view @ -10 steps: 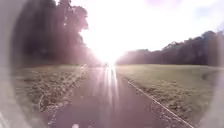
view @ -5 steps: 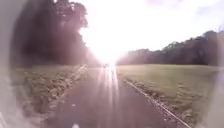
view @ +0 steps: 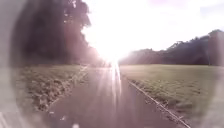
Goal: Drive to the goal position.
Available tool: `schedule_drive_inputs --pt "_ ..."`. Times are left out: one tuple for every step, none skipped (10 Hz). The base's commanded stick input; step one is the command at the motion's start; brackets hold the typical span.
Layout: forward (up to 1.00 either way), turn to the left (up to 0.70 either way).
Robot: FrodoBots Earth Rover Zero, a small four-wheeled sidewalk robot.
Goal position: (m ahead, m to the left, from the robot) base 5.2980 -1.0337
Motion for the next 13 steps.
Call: schedule_drive_inputs --pt "0.85 0.0" --pt "0.85 0.0" --pt "0.85 0.0" --pt "0.85 0.0" --pt "0.85 0.0" --pt "0.85 0.0" --pt "0.85 0.0" --pt "0.85 0.0" --pt "0.85 0.0" --pt "0.85 0.0" --pt "0.85 0.0" --pt "0.85 0.0" --pt "0.85 0.0"
